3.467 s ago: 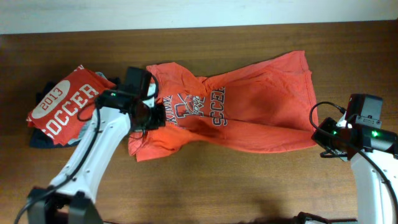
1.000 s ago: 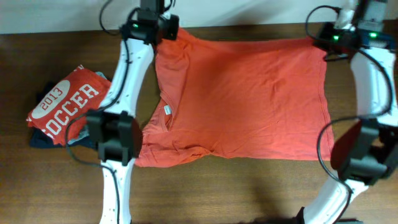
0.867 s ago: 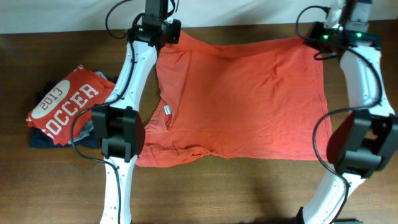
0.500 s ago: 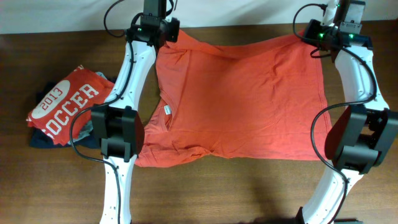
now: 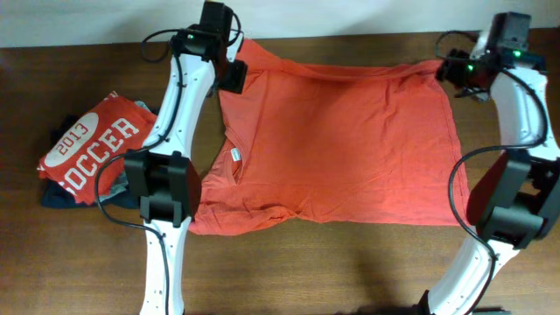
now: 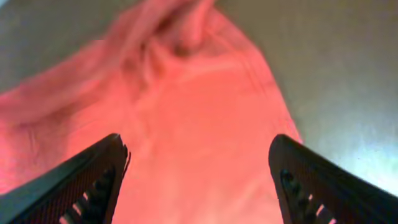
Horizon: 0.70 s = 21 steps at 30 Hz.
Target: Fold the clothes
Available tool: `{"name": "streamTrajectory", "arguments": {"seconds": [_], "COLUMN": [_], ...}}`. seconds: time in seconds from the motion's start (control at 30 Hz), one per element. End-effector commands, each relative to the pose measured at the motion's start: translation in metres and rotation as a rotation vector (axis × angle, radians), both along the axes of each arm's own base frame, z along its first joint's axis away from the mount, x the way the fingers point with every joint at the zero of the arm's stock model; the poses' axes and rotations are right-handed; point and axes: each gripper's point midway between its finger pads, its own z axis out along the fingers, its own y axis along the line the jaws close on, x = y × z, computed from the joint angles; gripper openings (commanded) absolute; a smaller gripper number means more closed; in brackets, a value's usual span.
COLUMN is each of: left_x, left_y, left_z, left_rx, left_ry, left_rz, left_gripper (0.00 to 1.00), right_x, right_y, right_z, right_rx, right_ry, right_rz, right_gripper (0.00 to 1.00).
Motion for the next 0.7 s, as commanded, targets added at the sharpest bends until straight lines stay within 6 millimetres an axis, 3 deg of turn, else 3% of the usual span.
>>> {"name": "streamTrajectory", "arguments": {"seconds": [0.0,0.07,0.17,0.4,0.6,0.67], "left_x": [0.006,0.012,0.019,0.033,0.039,0.038], "left_y": [0.036,0.045,0.037,0.005,-0.005,-0.005], "left_z": [-0.016,-0.028,-0.043,-0.078,-0.093,-0.101], "left_rx": [-0.005,-0.027,-0.125,-0.330,-0.383,-0.382], "left_ry": [0.031,0.037,0.049,0.061,0.059,0.070], "left_rz": [0.108,0.129,0.108,0.026,0.002,0.004], "left_gripper": [0.63,0.59,0.46,0.44,0.43,0.35], "right_x": [-0.023,-0.043,-0.053,-0.054,-0.055,-0.055], "right_y": [0.023,0.032,0.041,0.046,0.047,0.047], "right_z": [0.037,0.027,0.022,0.021,0.021,0.021], "right_rx": [0.088,0.119,0.128,0.125,0.126,0.126], "right_ry": [-0.002,0.090,0.139,0.147,0.150,0.151], "right_rz": [0.037,0.039,0.061,0.082,0.082,0.082], "right_gripper": [0.74,0.74,0.72,0.72,0.72,0.72]}}
